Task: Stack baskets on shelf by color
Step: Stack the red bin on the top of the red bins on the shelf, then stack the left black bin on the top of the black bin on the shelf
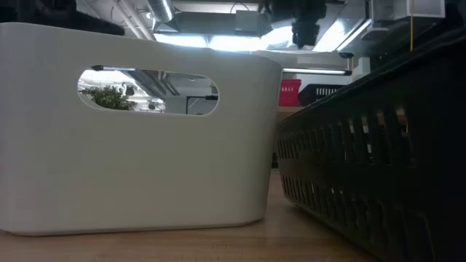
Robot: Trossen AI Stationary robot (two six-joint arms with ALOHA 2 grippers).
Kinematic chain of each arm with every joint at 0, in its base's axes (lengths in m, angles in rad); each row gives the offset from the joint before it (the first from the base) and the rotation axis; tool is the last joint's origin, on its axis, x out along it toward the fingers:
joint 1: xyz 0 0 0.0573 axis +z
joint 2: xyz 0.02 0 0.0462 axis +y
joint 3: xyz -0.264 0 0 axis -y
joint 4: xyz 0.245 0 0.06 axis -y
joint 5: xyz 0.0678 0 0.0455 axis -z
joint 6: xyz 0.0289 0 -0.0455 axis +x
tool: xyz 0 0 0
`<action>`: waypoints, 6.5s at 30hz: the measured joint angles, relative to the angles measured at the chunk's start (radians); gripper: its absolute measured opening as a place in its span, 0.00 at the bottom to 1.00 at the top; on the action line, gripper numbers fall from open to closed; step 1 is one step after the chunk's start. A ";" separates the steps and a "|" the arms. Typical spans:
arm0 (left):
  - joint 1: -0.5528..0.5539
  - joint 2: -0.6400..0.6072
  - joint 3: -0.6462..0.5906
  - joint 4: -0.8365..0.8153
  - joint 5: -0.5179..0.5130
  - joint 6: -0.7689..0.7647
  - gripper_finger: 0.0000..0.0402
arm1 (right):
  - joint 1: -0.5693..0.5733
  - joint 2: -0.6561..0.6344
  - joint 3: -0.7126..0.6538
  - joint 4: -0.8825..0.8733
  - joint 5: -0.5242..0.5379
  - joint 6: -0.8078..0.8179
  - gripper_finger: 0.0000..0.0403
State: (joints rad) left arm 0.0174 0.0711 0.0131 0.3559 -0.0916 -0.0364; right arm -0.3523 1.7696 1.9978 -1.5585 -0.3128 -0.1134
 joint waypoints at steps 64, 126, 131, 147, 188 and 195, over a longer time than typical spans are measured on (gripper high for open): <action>-0.271 1.046 1.035 -1.408 -0.471 -0.541 0.00 | 0.390 -0.163 -0.965 1.162 0.570 0.423 0.20; -0.251 1.040 0.950 -1.331 -0.533 -0.555 0.00 | 0.525 0.112 0.191 0.186 0.898 0.056 0.00; -0.252 1.034 0.950 -1.340 -0.597 -0.439 0.00 | 0.395 0.108 0.334 -0.012 1.032 0.106 0.00; -0.281 0.541 0.697 -1.291 -0.619 -0.602 0.00 | -0.059 0.092 0.110 0.119 0.403 -0.210 0.00; -0.281 0.499 0.605 -1.111 -0.318 -0.532 0.00 | 0.017 0.003 0.115 -0.012 0.091 0.047 0.31; -0.349 0.686 0.606 -0.844 -0.001 -0.507 0.00 | 0.102 -0.141 0.035 -0.011 0.050 0.081 0.31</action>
State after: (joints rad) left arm -0.3316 0.7576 0.6188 -0.4884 -0.0927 -0.5436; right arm -0.2504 1.6287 2.0333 -1.5700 -0.2631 -0.0322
